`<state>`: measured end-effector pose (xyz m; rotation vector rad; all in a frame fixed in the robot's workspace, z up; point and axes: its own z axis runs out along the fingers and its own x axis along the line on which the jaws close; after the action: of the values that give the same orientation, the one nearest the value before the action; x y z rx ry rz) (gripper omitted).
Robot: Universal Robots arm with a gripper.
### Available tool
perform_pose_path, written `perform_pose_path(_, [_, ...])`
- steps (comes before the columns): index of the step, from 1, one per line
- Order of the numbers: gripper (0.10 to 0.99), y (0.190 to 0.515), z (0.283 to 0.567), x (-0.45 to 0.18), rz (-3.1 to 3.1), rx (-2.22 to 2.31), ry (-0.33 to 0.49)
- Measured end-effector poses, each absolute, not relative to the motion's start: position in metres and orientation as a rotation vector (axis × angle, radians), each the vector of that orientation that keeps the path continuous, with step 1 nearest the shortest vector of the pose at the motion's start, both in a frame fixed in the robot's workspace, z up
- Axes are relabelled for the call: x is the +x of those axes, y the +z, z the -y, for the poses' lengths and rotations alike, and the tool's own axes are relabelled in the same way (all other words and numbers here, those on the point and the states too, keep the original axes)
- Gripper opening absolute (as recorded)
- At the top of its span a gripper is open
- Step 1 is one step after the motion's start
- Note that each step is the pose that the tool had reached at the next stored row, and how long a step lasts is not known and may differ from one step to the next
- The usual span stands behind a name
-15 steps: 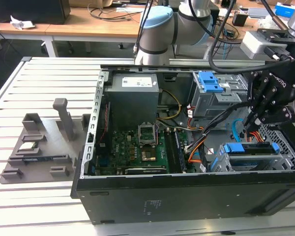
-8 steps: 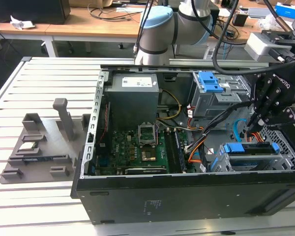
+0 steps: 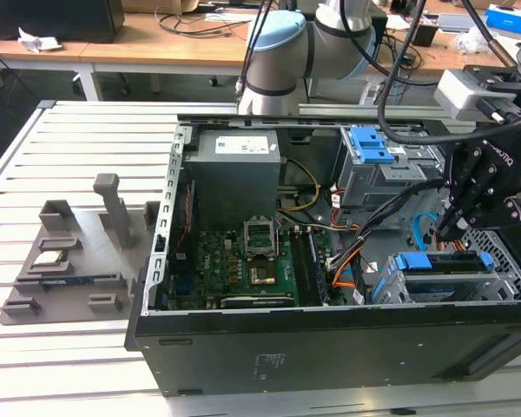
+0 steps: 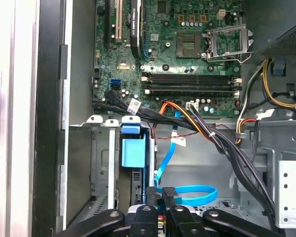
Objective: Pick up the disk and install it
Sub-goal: 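Insert the second disk wire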
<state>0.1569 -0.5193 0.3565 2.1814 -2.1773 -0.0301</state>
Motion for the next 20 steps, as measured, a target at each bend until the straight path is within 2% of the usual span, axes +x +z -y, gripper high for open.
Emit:
perform_pose_path(6, [0.161, 0.35, 0.531, 0.156, 2.177, 2.182, -0.03])
perform_pose_path(20, [0.161, 0.338, 0.533, 0.156, 2.177, 2.181, -0.029])
